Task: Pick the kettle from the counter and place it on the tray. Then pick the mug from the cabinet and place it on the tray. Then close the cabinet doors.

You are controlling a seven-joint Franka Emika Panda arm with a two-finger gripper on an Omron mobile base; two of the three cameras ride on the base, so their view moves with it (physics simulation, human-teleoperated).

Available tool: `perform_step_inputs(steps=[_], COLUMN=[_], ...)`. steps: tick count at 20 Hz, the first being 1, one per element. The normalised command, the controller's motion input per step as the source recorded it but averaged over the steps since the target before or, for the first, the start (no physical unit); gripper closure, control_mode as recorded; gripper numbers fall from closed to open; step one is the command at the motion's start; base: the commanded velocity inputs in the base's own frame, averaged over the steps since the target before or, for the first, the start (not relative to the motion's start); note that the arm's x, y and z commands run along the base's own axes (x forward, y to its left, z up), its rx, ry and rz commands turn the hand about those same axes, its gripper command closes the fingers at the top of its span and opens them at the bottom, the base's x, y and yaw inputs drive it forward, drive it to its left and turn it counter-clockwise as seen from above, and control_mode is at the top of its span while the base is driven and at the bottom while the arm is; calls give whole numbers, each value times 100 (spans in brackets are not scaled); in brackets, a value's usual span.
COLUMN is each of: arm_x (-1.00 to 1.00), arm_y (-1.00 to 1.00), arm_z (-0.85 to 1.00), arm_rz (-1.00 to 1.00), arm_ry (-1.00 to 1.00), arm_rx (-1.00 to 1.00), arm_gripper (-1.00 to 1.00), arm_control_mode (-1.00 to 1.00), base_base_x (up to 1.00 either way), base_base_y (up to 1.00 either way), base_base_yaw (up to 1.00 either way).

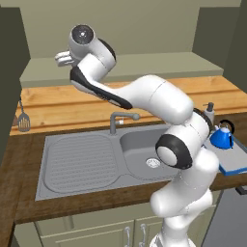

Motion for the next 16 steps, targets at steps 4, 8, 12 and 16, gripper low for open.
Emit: perform_step_inputs(steps=[4, 8, 12, 16], arm_x=[-83, -93, -77, -46], arm_y=[-1, -28, -56, -73], arm_z=[-10, -9, -18, -31], arm_rz=[0, 0, 0, -6], arm_ry=[-2, -9, -14, -7], arm_rx=[1, 2, 0, 0], arm_gripper=[100, 100, 100, 100], arm_control_mode=[-100, -100, -100, -100], base_base_x=[0, 0, 0, 0], base_base_y=[0, 0, 0, 0], base_base_yaw=[0, 0, 0, 0])
